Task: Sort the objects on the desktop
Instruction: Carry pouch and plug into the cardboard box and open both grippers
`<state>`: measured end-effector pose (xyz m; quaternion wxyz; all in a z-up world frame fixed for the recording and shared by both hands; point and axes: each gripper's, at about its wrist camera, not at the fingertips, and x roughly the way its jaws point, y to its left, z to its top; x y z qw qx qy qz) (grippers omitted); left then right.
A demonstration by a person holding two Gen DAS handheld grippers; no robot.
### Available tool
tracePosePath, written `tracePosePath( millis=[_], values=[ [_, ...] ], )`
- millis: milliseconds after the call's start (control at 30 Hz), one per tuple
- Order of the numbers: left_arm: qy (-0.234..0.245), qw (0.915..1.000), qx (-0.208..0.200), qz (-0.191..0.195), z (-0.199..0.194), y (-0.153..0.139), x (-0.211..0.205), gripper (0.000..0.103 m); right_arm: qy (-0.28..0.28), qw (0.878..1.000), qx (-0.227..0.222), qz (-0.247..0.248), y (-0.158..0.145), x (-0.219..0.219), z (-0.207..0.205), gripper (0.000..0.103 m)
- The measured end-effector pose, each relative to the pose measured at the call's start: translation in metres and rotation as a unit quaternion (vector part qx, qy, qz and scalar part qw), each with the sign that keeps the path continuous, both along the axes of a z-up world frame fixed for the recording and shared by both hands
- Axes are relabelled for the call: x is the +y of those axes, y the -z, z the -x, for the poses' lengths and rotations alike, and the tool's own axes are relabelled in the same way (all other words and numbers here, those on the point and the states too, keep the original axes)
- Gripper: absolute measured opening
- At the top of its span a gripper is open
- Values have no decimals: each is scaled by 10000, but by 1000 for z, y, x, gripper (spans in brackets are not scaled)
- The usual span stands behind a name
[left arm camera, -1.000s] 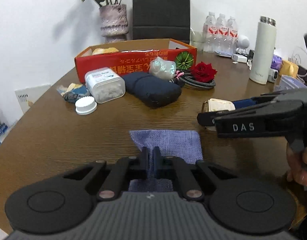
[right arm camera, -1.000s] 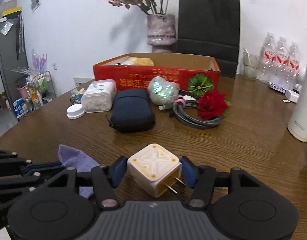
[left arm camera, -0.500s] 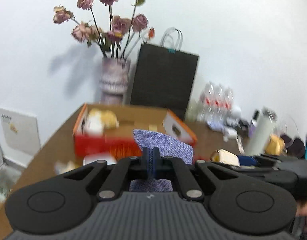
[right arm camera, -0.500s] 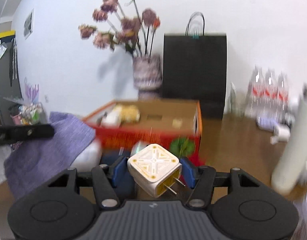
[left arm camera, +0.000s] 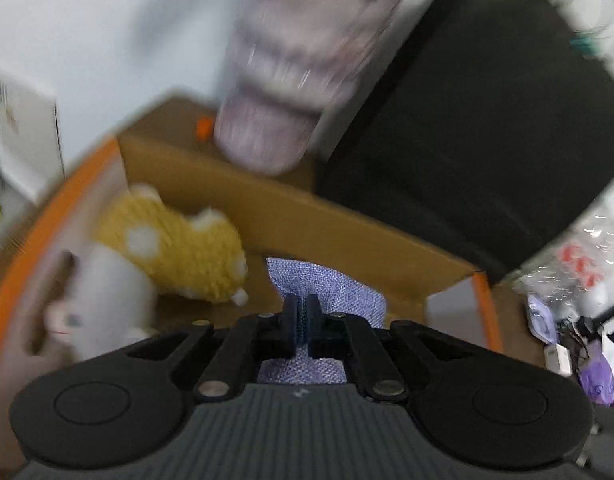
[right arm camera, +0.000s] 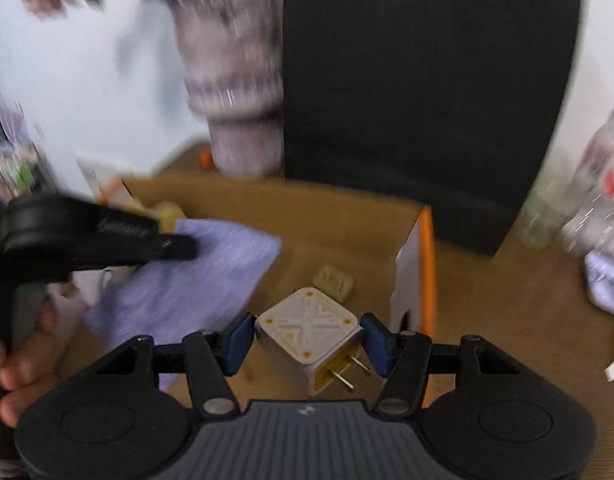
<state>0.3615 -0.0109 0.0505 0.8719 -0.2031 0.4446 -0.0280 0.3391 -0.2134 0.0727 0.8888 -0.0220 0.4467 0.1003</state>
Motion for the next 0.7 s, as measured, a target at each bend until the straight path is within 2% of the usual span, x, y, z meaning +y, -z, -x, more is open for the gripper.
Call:
tracePosePath(
  millis=[33,100,167,200,267,367,433,500,533,600,700],
  values=[
    [-80,9998,149,-67,-5,8,0,6,-24,9998,188,98,9,4,-10,58],
    [132,9998,95,86,-5,11,4,11,-56,9984,471,320,24,14,-26,58],
    [234,9997,-90,60,4,1,9,14,-106,9959,438,790,33,27,-31,58],
    [298,9993,-217,5,9,-6,12,22,-85,9951,422,889,36,30,-35,57],
    [324,9984,-444,-107,20,-21,21,32,-114,9958,317,849,37,33,-44,50],
    [330,9968,-622,-374,29,-38,30,40,-183,9984,75,532,36,31,-51,49],
    [344,9948,-727,-630,36,-48,33,47,-21,9985,-132,523,26,24,-47,50],
    [326,9921,-791,-922,49,-56,38,63,120,9985,-396,368,6,15,-34,54],
    [314,9907,-804,-1057,56,-60,39,67,173,9985,-461,257,-7,9,-26,58],
    [372,9882,-829,-1233,71,-67,42,87,255,9983,-525,89,-28,0,-11,61],
    [449,9862,-794,-1381,99,-75,46,99,381,9974,-612,36,-52,-11,19,75]
  ],
)
